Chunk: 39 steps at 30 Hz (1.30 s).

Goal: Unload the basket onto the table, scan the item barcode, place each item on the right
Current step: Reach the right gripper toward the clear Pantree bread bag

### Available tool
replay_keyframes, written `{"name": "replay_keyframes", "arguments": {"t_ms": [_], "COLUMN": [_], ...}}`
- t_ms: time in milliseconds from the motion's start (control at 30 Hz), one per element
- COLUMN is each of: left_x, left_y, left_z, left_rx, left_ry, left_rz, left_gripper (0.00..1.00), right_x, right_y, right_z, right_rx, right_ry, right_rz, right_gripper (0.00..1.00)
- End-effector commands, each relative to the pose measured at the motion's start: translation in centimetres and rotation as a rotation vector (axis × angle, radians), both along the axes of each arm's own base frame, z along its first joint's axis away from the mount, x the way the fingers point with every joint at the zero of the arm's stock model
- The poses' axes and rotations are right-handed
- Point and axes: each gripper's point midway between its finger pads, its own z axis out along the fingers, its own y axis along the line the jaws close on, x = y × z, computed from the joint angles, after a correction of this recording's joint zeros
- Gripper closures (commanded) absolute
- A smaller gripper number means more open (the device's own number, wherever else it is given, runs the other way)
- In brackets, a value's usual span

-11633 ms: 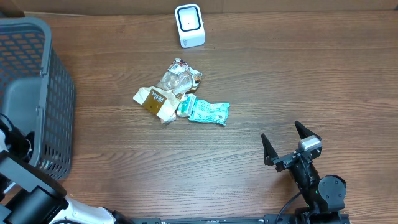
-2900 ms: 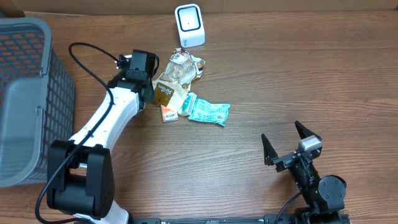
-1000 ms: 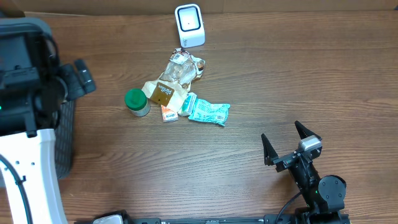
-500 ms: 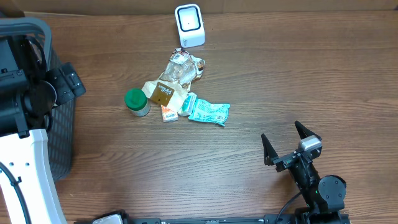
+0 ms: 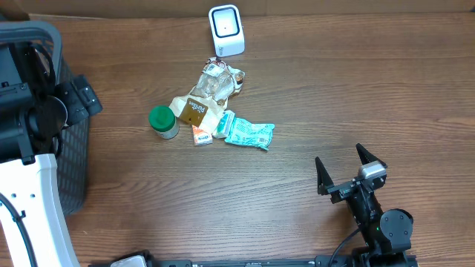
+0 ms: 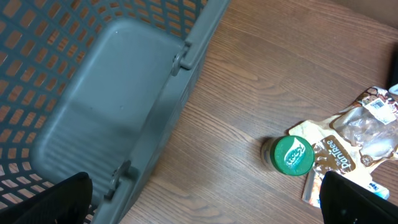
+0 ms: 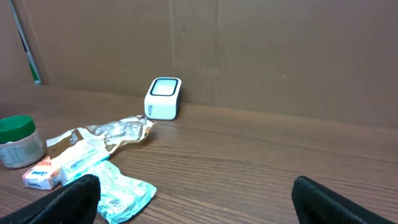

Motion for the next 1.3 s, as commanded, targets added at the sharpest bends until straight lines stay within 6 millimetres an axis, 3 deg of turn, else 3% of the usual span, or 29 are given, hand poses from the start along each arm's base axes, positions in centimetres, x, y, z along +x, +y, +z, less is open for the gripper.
{"name": "replay_keyframes", "arguments": {"t_ms": [0, 100, 333, 567, 700, 867, 933, 1000, 1067, 1267], "left_x": [-0.2, -0.2, -0.2, -0.2, -0.2, -0.2, -0.2, -0.2, -0.2, -0.2], "left_y": [0.0, 0.0, 0.0, 0.0, 0.0, 0.0, 0.0, 0.0, 0.0, 0.0], "left_z": [0.8, 0.8, 0.8, 0.8, 0.8, 0.8, 0.8, 0.8, 0.8, 0.8], "left_rx": [-0.003, -0.003, -0.003, -0.003, -0.003, -0.003, -0.003, -0.003, -0.003, -0.003], "left_ry": [-0.028, -0.028, -0.028, -0.028, -0.028, -0.028, -0.028, -0.028, -0.028, -0.028], "left_rz": [0.01, 0.01, 0.01, 0.01, 0.01, 0.01, 0.01, 0.01, 0.01, 0.01], "left_gripper": [0.0, 0.0, 0.01, 0.0, 0.01, 0.0, 0.01, 0.0, 0.0, 0.0], "right_x": [-0.7, -2.1, -3.4, -2.3, -0.3, 2.6, 4.1, 5.2, 7.3, 13.6], "right_y": [1.6, 4.0, 5.3, 6.3, 7.0, 7.5, 8.5, 9.2, 10.3, 12.8], "right_z": [1.1, 2.5, 6.0, 10.2, 11.3, 11.0, 10.6, 10.8, 10.9, 8.7], "right_rx": [0.059, 0.084, 0.127, 0.132, 0.157, 0.191, 0.28, 0.314, 0.39, 0.413], "right_ry": [-0.038, -0.078, -0.052, 0.138, 0.371, 0.63, 0.742, 0.747, 0.773, 0.952], "right_rz": [0.105, 0.266, 0.362, 0.412, 0.429, 0.41, 0.441, 0.48, 0.534, 0.402], "right_gripper": [0.0, 0.0, 0.0, 0.0, 0.0, 0.0, 0.0, 0.0, 0.06, 0.0]}}
